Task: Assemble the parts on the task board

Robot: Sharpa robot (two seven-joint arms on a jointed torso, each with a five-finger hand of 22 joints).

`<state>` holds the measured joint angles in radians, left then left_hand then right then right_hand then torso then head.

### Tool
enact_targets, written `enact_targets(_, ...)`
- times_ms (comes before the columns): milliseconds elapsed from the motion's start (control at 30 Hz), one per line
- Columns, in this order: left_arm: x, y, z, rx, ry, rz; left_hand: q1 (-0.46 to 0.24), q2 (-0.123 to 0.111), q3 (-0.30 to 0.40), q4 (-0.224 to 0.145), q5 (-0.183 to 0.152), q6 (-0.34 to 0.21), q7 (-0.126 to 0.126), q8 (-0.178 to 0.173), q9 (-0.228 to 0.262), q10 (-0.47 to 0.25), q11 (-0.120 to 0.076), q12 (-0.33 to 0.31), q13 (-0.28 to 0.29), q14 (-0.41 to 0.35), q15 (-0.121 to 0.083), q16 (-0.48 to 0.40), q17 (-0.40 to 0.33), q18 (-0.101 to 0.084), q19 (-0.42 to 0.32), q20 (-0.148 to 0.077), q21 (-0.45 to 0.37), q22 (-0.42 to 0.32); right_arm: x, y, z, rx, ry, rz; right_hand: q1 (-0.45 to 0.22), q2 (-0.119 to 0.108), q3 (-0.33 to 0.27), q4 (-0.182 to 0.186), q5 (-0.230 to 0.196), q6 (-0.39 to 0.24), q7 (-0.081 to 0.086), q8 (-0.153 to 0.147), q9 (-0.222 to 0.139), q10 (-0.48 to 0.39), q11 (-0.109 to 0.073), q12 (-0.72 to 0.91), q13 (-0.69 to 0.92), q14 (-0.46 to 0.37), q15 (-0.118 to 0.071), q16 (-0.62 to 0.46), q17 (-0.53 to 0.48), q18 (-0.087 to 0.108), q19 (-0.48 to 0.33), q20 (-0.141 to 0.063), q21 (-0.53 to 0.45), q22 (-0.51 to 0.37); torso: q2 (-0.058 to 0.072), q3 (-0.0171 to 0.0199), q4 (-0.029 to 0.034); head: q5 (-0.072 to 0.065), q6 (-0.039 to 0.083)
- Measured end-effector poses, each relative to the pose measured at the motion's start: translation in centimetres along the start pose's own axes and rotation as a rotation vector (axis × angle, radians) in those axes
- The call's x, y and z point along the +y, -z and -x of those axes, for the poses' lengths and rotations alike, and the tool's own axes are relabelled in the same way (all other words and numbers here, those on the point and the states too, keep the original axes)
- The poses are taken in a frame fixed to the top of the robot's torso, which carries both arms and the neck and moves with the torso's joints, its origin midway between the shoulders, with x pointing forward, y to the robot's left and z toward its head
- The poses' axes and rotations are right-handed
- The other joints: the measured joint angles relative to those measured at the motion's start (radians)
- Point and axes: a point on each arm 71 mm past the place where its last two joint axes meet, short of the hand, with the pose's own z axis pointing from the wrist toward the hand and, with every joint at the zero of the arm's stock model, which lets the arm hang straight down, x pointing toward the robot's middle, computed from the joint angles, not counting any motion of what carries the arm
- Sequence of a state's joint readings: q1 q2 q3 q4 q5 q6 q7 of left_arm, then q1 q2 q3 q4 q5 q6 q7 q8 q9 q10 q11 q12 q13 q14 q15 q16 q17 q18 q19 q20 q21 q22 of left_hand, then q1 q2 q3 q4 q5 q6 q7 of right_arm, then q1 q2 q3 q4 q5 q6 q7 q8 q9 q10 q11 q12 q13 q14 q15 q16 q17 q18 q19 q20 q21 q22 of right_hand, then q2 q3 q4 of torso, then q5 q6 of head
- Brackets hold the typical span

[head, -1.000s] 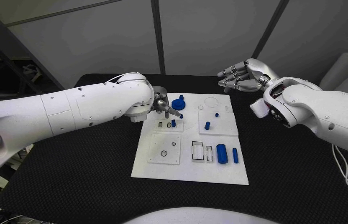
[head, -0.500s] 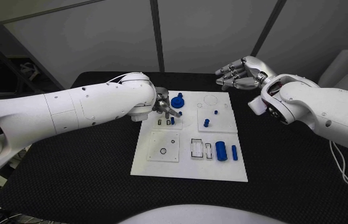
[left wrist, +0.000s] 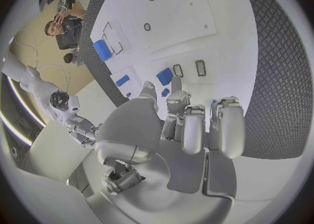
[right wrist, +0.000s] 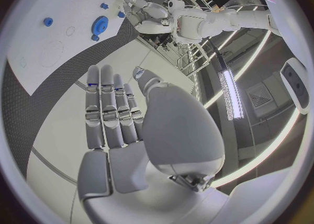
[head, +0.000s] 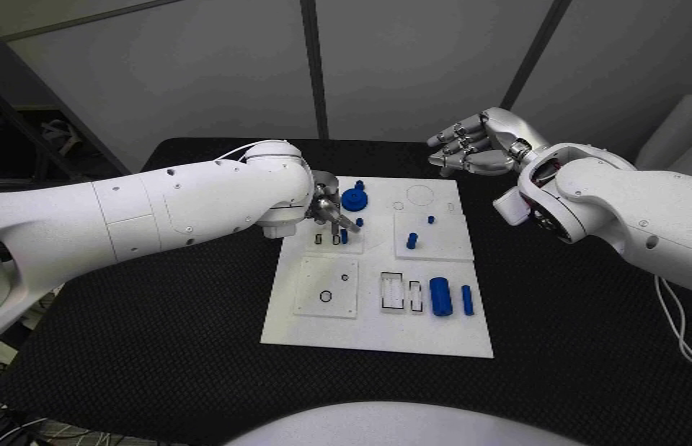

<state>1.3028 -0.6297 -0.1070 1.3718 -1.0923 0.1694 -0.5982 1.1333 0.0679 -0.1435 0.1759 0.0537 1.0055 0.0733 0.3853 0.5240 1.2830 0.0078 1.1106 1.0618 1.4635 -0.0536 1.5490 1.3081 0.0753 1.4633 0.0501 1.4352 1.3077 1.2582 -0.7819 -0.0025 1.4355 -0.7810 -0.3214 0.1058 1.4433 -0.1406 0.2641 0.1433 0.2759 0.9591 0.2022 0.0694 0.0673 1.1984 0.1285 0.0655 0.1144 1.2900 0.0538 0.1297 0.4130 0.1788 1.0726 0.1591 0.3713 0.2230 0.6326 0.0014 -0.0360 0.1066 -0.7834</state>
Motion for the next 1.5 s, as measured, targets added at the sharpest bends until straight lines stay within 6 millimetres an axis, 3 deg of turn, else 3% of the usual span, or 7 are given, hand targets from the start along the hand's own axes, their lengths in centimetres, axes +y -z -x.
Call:
enact_targets(433, -0.26, -0.11, -0.27, 0.024, -0.015, -0.003, 0.016, 0.007, 0.003, -0.011, 0.000, -0.002, -0.002, 0.007, 0.018, 0.000, 0.000, 0.000, 0.002, 0.000, 0.000, 0.000, 0.000, 0.000, 0.000, 0.000, 0.000, 0.000, 0.06, -0.13, -0.16, 0.008, 0.007, 0.001, 0.000, 0.000, 0.000, 0.000, 0.005, 0.000, 0.000, 0.000, 0.000, 0.000, 0.000, 0.000, -0.003, 0.000, 0.000, -0.003, -0.002, 0.000, 0.000, 0.000, -0.004, -0.003, 0.000, 0.0003, -0.0006, 0.002, -0.008)
enact_targets(900, -0.24, -0.20, -0.24, 0.026, -0.016, -0.001, 0.058, 0.049, 0.028, -0.036, 0.000, -0.011, -0.003, 0.014, 0.046, -0.004, -0.004, 0.000, 0.004, 0.004, -0.004, 0.000, 0.000, 0.000, 0.000, 0.000, 0.004, 0.000, 0.18, -0.21, -0.36, 0.015, 0.010, 0.004, 0.000, 0.000, 0.000, 0.000, 0.005, 0.000, 0.000, 0.000, 0.000, 0.000, 0.000, 0.000, -0.003, 0.000, 0.000, -0.005, -0.002, 0.000, 0.000, 0.000, -0.004, -0.004, 0.000, 0.0000, -0.0005, 0.002, -0.015)
enact_targets(1233, -0.35, -0.23, -0.28, 0.030, -0.013, -0.003, 0.123, 0.085, 0.079, -0.086, 0.000, -0.030, -0.009, 0.014, 0.066, -0.007, -0.007, -0.006, -0.001, 0.002, -0.005, 0.000, 0.000, 0.000, 0.002, -0.002, 0.004, 0.000, 0.29, -0.32, -0.57, 0.022, 0.010, 0.005, 0.000, 0.000, -0.003, -0.003, 0.009, 0.000, 0.000, 0.000, 0.000, -0.003, 0.004, 0.000, -0.006, 0.000, 0.000, -0.011, -0.004, 0.000, 0.000, 0.000, -0.008, -0.008, 0.000, 0.0000, 0.0001, 0.001, -0.019)
enact_targets(1500, -0.39, -0.13, -0.31, 0.042, 0.007, -0.009, 0.172, 0.089, 0.172, -0.143, -0.005, -0.046, -0.011, 0.006, 0.075, -0.014, -0.011, -0.018, -0.002, 0.004, -0.010, 0.000, 0.000, 0.001, 0.004, -0.004, 0.004, 0.000, 0.33, -0.50, -0.74, 0.029, 0.010, 0.006, 0.006, 0.006, -0.003, -0.003, 0.012, 0.000, 0.000, 0.000, 0.000, -0.003, 0.004, 0.000, -0.008, 0.000, 0.000, -0.012, -0.006, 0.000, 0.000, 0.000, -0.013, -0.010, 0.000, -0.0001, 0.0005, 0.002, -0.021)
